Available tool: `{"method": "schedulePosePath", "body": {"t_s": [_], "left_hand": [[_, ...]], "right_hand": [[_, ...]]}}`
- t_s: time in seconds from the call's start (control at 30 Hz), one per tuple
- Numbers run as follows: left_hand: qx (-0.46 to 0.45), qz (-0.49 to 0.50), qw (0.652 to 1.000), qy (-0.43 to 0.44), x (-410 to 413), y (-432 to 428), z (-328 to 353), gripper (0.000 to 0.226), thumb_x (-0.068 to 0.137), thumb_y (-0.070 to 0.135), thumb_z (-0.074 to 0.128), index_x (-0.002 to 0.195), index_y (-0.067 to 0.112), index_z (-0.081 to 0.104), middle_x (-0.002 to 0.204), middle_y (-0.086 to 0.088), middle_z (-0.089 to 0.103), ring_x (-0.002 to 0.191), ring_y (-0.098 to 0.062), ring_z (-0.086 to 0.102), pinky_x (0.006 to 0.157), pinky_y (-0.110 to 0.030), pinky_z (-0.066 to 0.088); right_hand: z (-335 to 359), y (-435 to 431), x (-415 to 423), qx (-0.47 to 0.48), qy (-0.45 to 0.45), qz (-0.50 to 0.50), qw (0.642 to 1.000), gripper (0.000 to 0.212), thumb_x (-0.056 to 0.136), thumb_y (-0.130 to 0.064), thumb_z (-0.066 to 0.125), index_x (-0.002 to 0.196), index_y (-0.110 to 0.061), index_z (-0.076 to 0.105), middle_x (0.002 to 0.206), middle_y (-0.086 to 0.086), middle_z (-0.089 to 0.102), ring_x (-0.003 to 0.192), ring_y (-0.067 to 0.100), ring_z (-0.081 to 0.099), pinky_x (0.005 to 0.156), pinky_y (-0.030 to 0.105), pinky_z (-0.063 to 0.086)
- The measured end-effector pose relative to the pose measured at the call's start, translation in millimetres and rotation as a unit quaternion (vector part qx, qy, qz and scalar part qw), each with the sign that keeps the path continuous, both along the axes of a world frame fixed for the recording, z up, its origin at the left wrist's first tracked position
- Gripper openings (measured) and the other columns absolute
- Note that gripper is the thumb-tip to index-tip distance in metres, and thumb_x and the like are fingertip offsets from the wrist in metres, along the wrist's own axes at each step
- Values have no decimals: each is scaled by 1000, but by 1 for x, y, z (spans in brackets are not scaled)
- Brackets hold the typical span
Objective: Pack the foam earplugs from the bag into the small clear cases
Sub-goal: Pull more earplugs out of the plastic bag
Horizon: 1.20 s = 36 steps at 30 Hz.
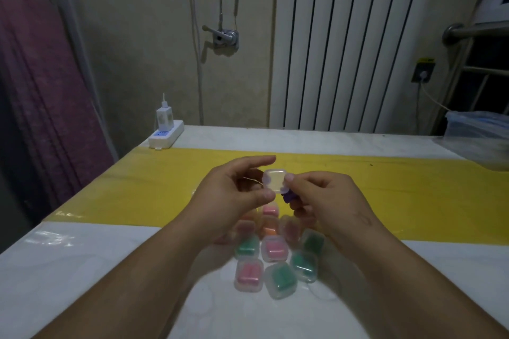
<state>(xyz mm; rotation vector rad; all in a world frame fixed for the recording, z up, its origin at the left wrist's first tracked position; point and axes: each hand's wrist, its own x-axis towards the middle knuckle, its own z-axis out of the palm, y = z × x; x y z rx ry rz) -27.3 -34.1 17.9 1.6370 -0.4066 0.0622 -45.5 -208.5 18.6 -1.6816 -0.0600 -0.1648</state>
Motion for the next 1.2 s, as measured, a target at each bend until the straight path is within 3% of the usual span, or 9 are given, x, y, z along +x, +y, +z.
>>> {"method": "schedulePosePath", "body": {"t_s": [0.17,0.27,0.4,0.67,0.8,0.87,1.03,1.13,1.2], "left_hand": [[-6,-9,1000,12,-4,-1,1,51,74,-15,73,107,24,71,71,11,68,72,-13,61,65,-18,54],[-12,-8,1000,8,-4,-1,1,54,73,-16,73,107,26,70,81,3,69,75,-14,63,68,-22,56],[-25,-22,999,8,-5,1,2,35,84,-6,67,109,19,70,87,-10,74,74,-14,69,72,-30,59],[-28,-61,998,-4,-2,0,-6,27,75,-6,75,83,16,64,102,-17,69,86,-27,68,79,-41,58],[-24,-29,999,-7,-3,-1,-4,29,78,-8,73,96,14,70,96,-11,72,84,-17,68,69,-28,57],[-18,7,1000,-13,-2,-1,-4,27,79,-4,74,95,18,72,89,-7,75,79,-13,68,70,-29,56],[-22,27,999,-23,0,-1,-7,25,78,1,77,95,18,72,94,-5,75,85,-23,71,73,-33,59],[-3,31,999,-42,-2,-4,-6,23,79,-1,76,98,10,70,91,-13,72,81,-17,70,65,-20,55],[23,47,997,-62,-1,-5,-7,21,79,-1,76,95,12,70,90,-5,72,77,-10,69,65,-19,54]], "right_hand": [[-3,1,0,-13,-1,-3,1000,26,90,-30,67,75,-11,77,59,-2,64,57,14,54,54,26,44],[-3,3,0,-11,2,-8,1000,27,91,-28,66,73,-10,76,58,-2,63,57,15,54,54,27,43],[-2,3,0,-20,3,-20,1000,28,92,-28,65,73,-10,76,57,-3,64,55,13,55,54,27,45],[-5,2,2,-61,-21,-36,997,27,91,-27,66,71,-11,74,55,-3,60,54,14,51,57,32,47],[-4,2,3,-25,6,-53,998,23,89,-17,63,70,-10,75,63,3,66,58,16,54,55,30,45],[-3,4,3,-2,33,-42,999,21,87,-13,64,70,-8,75,63,4,68,59,16,56,56,30,47],[-1,8,-5,10,36,21,999,17,87,-20,70,79,-7,77,59,0,65,61,13,58,61,31,50],[-1,9,-5,-1,18,18,1000,14,87,-17,69,79,-9,78,70,8,69,64,14,58,64,34,50],[-2,9,-3,-12,19,14,1000,15,88,-18,69,80,-10,78,70,7,69,64,13,58,64,33,49]]}}
